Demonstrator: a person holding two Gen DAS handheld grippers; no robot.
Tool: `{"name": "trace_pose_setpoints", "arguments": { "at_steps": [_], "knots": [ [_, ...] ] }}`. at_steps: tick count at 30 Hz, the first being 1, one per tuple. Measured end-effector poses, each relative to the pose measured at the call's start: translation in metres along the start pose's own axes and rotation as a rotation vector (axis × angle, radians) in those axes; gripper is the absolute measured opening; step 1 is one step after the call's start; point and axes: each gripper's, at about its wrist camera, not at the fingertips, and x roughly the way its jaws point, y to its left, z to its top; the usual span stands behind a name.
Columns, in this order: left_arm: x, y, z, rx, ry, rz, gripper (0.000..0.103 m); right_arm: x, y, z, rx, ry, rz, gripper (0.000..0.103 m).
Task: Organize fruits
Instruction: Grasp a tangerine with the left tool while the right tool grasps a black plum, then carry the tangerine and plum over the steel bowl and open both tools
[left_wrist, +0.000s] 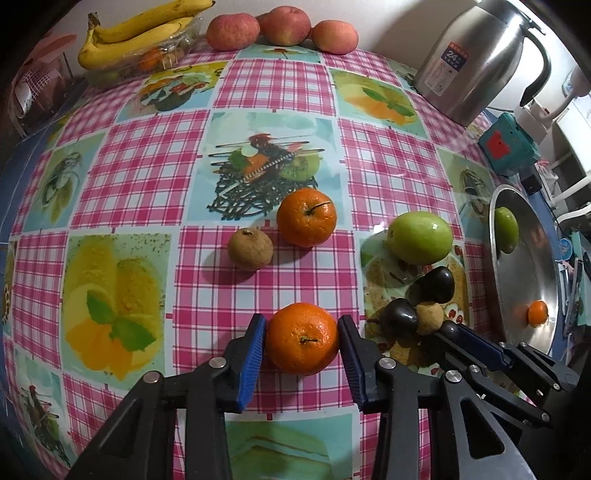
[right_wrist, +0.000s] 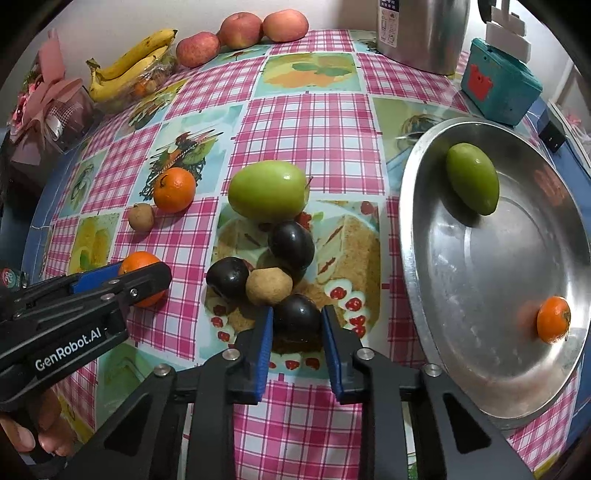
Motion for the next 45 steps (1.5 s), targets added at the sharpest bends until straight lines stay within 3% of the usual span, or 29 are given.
{"name": "trace_pose_setpoints", "arguments": {
  "at_steps": [8,23,35,45],
  "knots": [
    [-0.018,0.001,0.009,-0.005,-0.041,0.001,0.042,-0.008,0.000,-0.001,0.002,-0.017,0.006,0.026],
    [-0.060,0.010,0.015,-0.045,-0.163,0.016,0.042,-0.069,0.008,0.008,0.016,-0.186,0.066,0.026],
    [-0.053,-0.001,0.027,-0.073,-0.151,0.041,0.042,-0.074,-0.005,0.030,0.128,-0.181,-0.003,0.026],
    [-0.046,-0.037,0.047,-0.037,-0.149,0.043,0.042,-0.072,-0.033,0.042,0.184,-0.172,-0.052,0.026]
  ]
}}
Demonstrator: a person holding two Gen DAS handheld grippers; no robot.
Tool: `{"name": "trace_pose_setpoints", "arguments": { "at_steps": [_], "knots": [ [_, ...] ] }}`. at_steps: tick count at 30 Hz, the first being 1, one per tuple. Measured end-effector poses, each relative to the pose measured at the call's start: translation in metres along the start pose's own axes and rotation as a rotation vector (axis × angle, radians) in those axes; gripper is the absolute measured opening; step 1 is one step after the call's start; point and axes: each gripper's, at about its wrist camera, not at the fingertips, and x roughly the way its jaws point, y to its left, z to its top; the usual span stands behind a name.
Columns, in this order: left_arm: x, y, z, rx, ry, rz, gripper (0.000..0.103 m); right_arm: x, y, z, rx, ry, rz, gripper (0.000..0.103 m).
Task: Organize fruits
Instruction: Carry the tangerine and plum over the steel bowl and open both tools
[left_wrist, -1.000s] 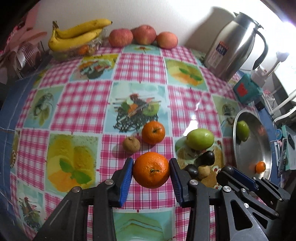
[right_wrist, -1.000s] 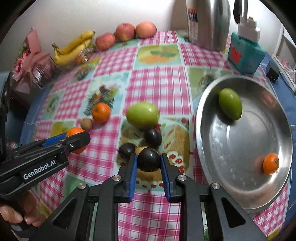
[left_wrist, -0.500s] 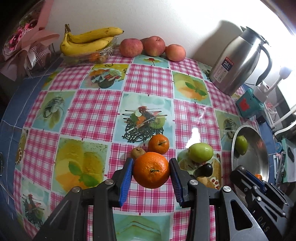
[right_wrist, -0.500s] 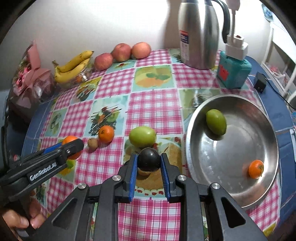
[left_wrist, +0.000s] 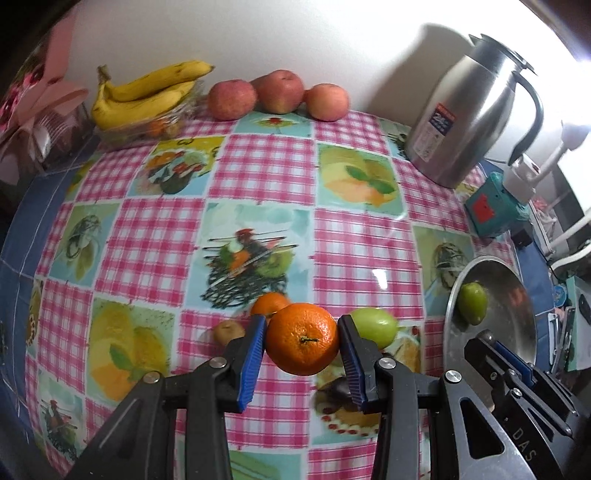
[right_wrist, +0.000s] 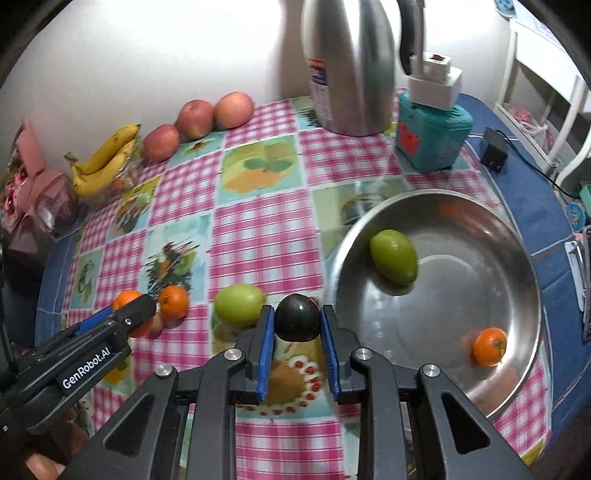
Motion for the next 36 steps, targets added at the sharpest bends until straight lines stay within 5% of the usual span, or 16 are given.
{"name": "trace_pose_setpoints", "arguments": {
  "at_steps": [23,36],
  "knots": [
    [0.009,-0.140,-0.034,0.324,0.007,-0.064,0.042,-0.016,-0.138,-0.002,0.280,-0.001,-0.177,0.026],
    [0.027,-0.176,-0.053,0.417,0.008,-0.064,0.042,-0.019,-0.161,-0.005,0.333,-0.006,-0.196,0.026]
  ]
}}
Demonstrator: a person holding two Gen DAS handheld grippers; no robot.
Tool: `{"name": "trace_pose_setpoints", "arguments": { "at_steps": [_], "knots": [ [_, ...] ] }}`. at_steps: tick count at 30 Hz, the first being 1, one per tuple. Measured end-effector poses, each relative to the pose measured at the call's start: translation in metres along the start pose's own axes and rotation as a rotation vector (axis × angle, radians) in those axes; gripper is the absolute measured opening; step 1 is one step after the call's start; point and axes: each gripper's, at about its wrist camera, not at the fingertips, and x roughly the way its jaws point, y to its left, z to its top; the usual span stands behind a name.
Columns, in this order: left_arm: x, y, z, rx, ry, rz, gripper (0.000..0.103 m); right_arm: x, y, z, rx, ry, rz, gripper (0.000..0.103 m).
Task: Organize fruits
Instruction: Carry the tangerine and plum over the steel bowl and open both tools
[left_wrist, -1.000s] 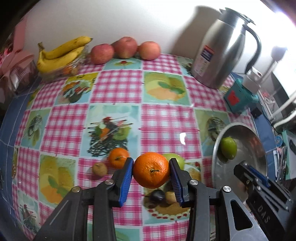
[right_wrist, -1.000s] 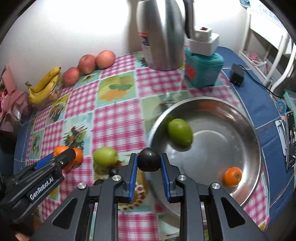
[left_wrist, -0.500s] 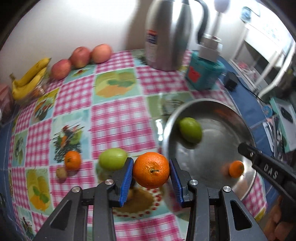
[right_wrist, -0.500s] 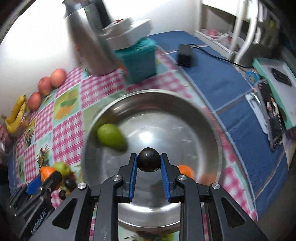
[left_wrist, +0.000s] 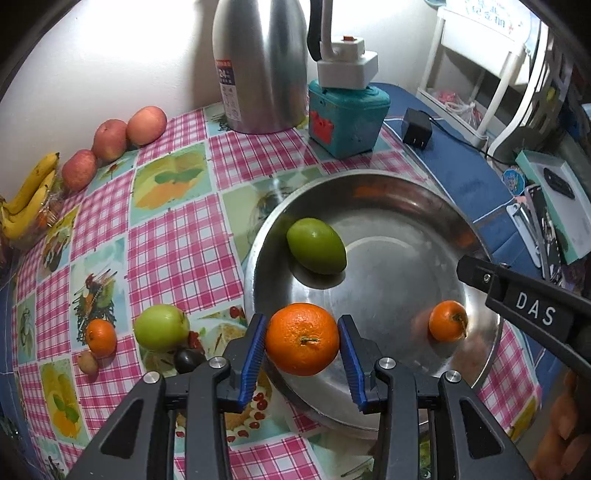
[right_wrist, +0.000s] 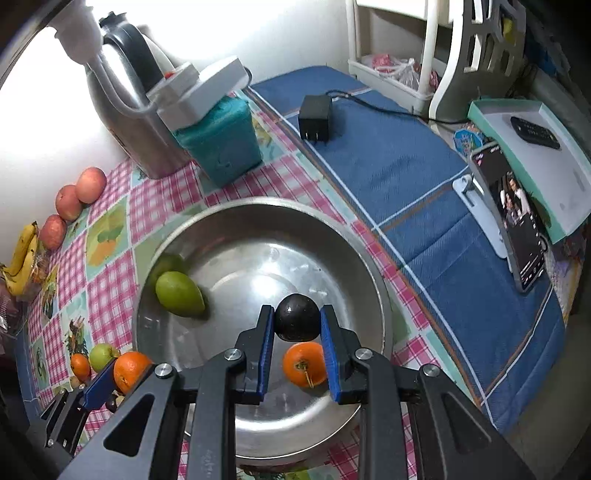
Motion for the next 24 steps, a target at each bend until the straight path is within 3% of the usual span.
{"name": "trace_pose_setpoints", "arguments": {
  "at_steps": [24],
  "knots": [
    [0.009,-0.002,-0.002,0.003,0.015,0.011,0.043,0.020,0.005,-0.001,-0.019,0.055,-0.005,0.026]
  ]
}}
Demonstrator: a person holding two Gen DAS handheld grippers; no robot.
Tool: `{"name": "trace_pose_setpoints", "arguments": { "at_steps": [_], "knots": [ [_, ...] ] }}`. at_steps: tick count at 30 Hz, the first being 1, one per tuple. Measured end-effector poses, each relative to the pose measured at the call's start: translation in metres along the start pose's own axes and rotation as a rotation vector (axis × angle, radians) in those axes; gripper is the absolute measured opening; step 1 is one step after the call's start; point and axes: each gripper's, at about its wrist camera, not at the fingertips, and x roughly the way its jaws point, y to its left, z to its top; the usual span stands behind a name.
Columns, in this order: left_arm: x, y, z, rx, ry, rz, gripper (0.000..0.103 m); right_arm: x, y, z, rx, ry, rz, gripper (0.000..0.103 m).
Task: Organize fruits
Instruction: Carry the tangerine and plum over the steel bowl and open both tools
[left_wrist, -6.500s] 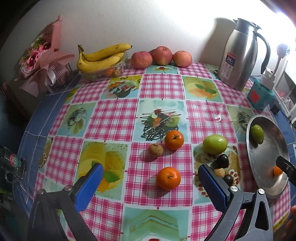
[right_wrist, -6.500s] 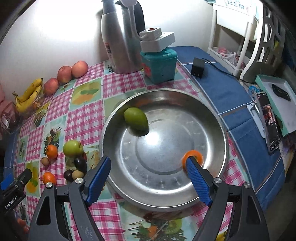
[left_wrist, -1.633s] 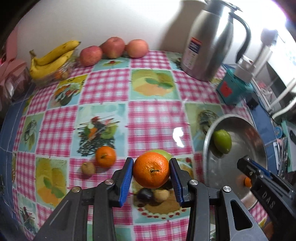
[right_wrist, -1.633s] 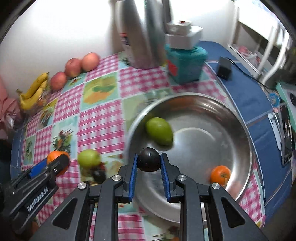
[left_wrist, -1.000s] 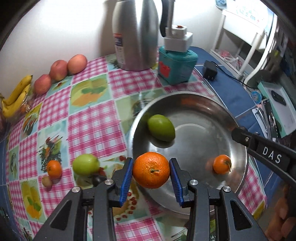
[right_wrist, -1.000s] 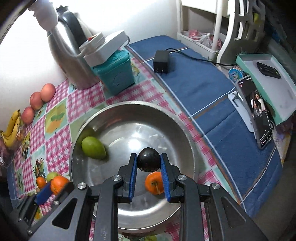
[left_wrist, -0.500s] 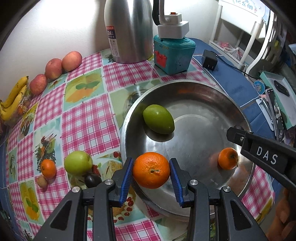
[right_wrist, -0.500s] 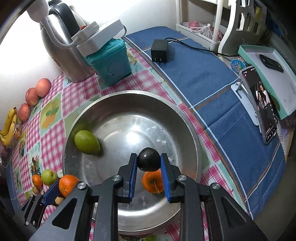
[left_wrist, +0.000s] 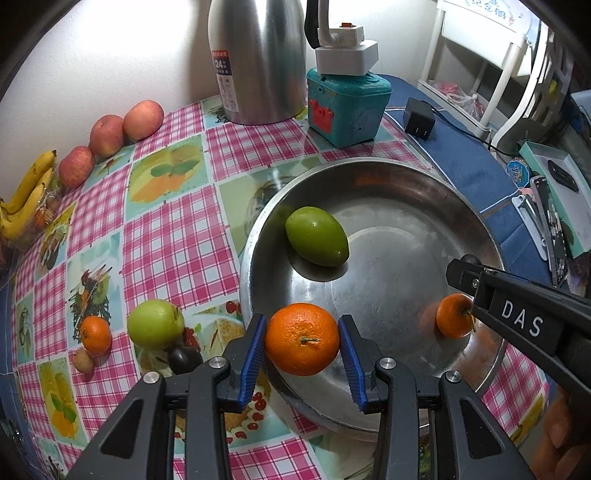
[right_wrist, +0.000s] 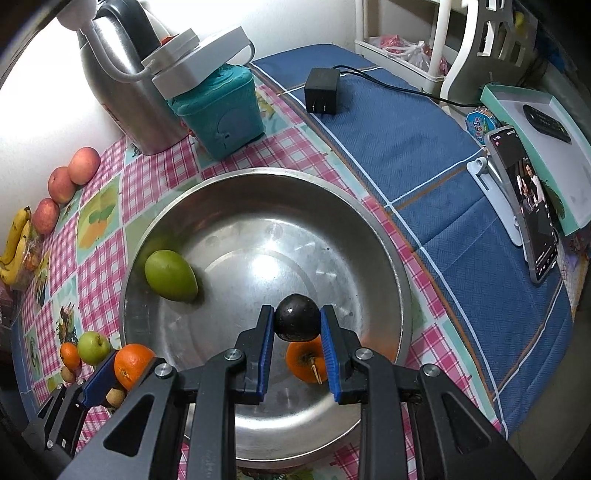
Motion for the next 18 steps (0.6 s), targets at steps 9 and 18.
{"name": "trace_pose_setpoints", "arguments": {
  "at_steps": [9,18],
  "knots": [
    [-0.006,0.004,0.003,-0.019,-0.010,-0.024,0.060,-0.003,-0.004,0.001,0.024,-0.013,0.021,0.048],
    [-0.016,0.024,0.007,-0.094,-0.008,-0.008,0.071,-0.017,-0.006,0.002,0.023,-0.056,0.009,0.067]
  ]
}}
